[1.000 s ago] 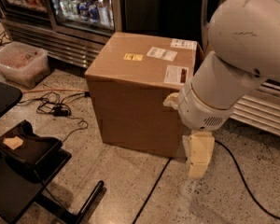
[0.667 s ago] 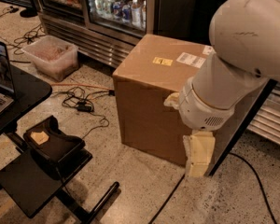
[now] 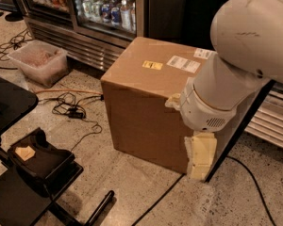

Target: Close left fridge door

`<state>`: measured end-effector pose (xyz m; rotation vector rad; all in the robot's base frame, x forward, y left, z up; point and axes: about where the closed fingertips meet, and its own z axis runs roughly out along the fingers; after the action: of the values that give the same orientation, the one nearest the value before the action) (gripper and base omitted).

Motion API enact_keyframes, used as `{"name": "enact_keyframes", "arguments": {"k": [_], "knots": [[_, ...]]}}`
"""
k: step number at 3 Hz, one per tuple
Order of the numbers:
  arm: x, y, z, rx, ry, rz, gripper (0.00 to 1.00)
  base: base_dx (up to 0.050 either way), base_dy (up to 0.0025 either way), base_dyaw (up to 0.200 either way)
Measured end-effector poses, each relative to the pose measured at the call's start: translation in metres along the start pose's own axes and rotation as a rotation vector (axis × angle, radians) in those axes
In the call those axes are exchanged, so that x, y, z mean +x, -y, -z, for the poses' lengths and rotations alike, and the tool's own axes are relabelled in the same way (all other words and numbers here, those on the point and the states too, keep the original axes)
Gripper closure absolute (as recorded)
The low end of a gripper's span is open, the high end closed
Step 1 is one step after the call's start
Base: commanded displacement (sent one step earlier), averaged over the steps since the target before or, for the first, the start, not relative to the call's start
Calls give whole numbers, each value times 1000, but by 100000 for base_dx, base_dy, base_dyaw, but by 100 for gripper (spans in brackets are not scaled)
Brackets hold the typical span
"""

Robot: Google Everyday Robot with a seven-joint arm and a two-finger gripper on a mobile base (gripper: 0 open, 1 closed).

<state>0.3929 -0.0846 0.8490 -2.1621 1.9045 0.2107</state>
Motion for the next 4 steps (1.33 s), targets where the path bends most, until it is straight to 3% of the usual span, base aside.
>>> {"name": "enact_keyframes", "arguments": {"k": [2,3,4], "knots": [[-2,14,2,0,-11,-14,0,0,0,0],[3,49,15,-13,-48,-45,0,0,0,0],[-11,119,66,28,-105,-61,0,0,0,0]]}}
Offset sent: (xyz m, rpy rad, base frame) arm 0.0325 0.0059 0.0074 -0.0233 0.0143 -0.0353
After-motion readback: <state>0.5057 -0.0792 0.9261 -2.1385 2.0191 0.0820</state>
